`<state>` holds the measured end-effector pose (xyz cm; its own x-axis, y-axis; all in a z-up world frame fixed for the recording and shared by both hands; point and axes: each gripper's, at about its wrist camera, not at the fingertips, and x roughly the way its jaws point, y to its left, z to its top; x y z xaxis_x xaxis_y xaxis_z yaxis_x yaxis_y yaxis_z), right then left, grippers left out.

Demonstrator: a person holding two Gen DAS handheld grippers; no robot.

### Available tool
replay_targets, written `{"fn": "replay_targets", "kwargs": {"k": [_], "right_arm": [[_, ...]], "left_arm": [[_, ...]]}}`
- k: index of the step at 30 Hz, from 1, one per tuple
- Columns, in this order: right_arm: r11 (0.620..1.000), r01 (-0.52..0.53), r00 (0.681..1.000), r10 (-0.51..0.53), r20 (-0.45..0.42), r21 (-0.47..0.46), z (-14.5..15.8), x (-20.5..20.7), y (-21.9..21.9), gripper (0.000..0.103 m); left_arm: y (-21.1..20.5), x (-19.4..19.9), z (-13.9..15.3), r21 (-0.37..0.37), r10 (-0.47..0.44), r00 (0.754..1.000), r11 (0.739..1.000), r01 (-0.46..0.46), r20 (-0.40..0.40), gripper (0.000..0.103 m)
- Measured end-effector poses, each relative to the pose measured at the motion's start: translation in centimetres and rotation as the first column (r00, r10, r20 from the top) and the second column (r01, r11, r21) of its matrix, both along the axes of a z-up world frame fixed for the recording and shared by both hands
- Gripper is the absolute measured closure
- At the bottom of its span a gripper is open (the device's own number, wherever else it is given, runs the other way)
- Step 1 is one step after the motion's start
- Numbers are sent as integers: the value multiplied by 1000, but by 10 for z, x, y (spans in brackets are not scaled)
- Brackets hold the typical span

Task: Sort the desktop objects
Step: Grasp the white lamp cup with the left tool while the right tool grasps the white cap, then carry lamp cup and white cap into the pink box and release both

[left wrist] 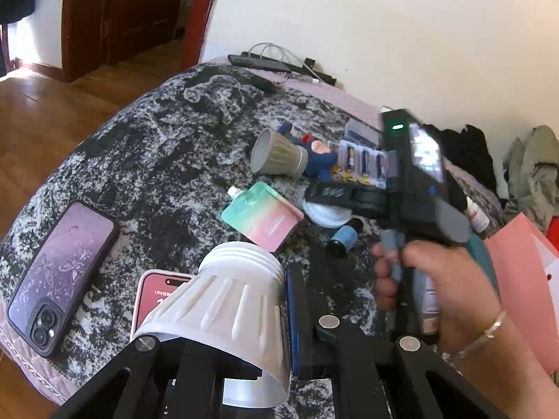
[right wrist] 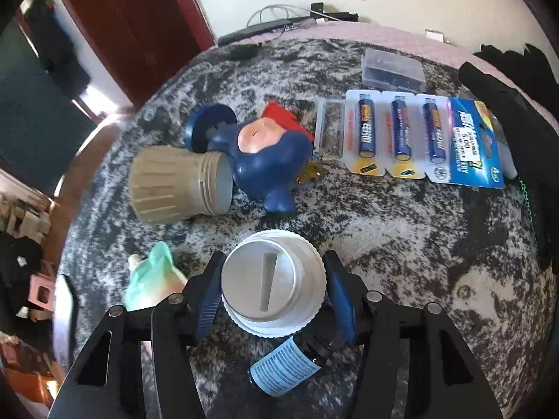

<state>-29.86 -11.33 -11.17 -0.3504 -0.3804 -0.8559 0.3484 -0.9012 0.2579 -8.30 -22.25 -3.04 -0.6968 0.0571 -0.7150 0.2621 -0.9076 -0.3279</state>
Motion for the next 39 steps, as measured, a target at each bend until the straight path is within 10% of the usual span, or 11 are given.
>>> {"fn": "replay_targets", "kwargs": {"k": [11,21,27,35,36,38,39], "right_arm": [[962,30,974,-89,-207,-270,112,111,107,44],[948,158,888,-259,-380,-277,180,216,229,44],[909,311,754,-414,-511,-277,223,260,323,44],[768,551,553,-629,-546,-326,244,282,456,44],[751,571,542,-649,-534,-332,242,279,470,44],[735,603,553,-665,-502,-309,235,262,493,38],[729,616,558,-671,-488,-299,230,255,501,30]], "left_arm": [[49,-6,12,-39,-79,996,996,77,-34,97],[149,-23,42,-121,-208,975,973,197,-84,97],[260,-37,82,-108,-406,900,913,393,-159,97],[405,-64,108,-85,-623,758,780,620,-192,96],[420,-69,107,-79,-649,739,759,647,-180,94],[442,-82,102,-47,-688,711,723,690,-144,33],[450,-88,98,-26,-702,701,709,705,-128,26]]}}
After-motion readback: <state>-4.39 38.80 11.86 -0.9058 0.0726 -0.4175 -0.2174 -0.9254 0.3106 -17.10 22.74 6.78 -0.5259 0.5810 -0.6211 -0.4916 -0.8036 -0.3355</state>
